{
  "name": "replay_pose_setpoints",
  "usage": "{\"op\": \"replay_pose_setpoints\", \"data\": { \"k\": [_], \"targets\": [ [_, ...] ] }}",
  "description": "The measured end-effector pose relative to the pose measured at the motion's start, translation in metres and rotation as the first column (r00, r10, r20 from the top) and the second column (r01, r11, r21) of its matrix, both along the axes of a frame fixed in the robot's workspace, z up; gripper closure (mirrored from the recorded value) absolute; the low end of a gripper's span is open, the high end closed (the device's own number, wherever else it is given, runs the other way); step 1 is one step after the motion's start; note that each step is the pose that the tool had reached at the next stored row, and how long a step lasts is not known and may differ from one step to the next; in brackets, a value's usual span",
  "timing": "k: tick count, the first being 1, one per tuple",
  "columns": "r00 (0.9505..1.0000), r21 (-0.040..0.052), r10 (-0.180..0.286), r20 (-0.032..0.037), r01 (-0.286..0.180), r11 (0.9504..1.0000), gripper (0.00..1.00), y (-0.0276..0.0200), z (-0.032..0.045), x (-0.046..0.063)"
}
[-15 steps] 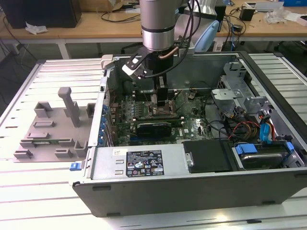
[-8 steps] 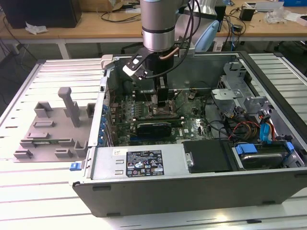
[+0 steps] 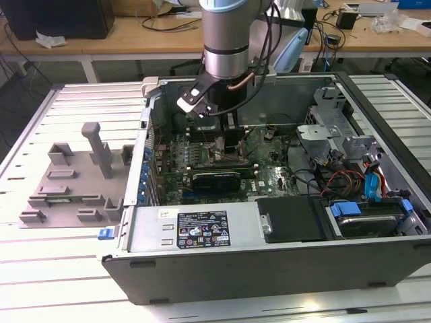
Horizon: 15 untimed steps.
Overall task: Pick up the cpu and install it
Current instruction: 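Place the cpu into insertion slot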
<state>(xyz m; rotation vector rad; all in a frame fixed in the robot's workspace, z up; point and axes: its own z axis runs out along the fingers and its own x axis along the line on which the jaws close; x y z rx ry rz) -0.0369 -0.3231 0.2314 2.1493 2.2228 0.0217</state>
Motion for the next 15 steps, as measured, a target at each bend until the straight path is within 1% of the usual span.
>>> {"op": "replay_pose_setpoints", "data": {
  "k": [3,5,7,10,15],
  "targets": [
    [1.0000,-0.0003,-0.006,0.0000,0.006,1.0000,0.45,0.0010,-0.0047,0.000],
    [1.0000,-0.0005,-0.009,0.0000,0.009,1.0000,0.45,0.0032,-0.0063,0.000],
    [0.9999,-0.0002,-0.012,0.0001,0.012,0.9999,0.45,0.0065,-0.0085,0.000],
    [0.9998,-0.0007,-0.019,0.0000,0.019,0.9998,0.45,0.0070,-0.0176,0.000],
    [0.9997,-0.0007,-0.026,0.0000,0.026,0.9997,0.45,0.0083,-0.0259,0.000]
  ]
}}
